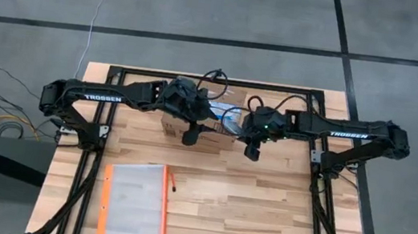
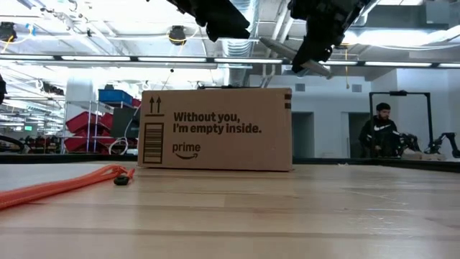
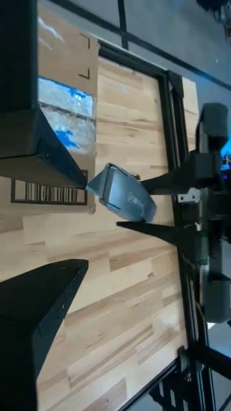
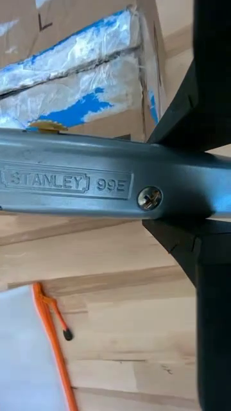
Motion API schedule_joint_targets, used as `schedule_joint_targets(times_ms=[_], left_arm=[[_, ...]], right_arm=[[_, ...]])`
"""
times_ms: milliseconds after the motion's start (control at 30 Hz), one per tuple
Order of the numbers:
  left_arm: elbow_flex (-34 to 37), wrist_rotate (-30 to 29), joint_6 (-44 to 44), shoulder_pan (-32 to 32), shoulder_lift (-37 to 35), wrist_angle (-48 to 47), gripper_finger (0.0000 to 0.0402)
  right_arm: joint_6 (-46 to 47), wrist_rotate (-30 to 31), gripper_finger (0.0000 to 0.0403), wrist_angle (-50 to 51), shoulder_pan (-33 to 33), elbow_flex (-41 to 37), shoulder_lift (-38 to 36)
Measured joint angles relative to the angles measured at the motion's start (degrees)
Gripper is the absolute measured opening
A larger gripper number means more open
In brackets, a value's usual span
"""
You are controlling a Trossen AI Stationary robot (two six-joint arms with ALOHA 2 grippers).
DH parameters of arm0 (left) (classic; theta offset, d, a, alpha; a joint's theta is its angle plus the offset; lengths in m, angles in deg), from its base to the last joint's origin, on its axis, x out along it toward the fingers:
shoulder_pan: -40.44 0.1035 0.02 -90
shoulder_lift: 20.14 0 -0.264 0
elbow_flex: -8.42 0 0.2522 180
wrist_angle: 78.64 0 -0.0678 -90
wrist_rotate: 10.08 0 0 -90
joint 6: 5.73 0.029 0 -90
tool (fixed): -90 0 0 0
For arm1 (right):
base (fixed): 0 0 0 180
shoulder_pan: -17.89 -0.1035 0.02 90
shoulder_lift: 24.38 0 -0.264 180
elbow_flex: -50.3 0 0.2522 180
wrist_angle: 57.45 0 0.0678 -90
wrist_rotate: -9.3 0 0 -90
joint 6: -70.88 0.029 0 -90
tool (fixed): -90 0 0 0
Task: Unpack boxes
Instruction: Open the cardboard box with the silver cutter
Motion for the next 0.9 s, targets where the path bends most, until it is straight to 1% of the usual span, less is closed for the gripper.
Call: schedule_joint_targets(times_ms=[167, 267, 433, 567, 633, 900], left_arm=[[-0.04, -4.04, 2.05, 0.21, 0.20, -1.34, 0.0179], [-0.04, -4.34, 2.45, 0.39, 0.25, -1.13, 0.0179], [-0.04, -3.63, 2.65, -0.03, 0.20, -0.99, 0.0179], [-0.04, -0.66, 2.63, -1.05, 0.20, 1.28, 0.0179], [-0.04, -0.56, 2.80, -1.68, 0.20, 2.12, 0.0179], [-0.04, 0.20, 7.25, -3.12, 0.20, 3.53, 0.0179]], right_arm=[[1.26, -0.69, 0.0115, -0.35, -1.19, 0.03, -0.02], [1.16, -1.66, 0.0115, -1.20, -1.51, 0.07, -0.11], [1.40, -1.09, 0.0115, -2.19, -1.79, 0.07, -0.09], [1.34, -1.36, 0.0115, -2.67, -1.43, 0.07, -0.09], [1.19, -1.27, 0.0115, -4.35, -1.45, 0.07, -0.09], [0.86, -1.77, 0.0115, -7.41, -1.78, 0.07, 0.02]])
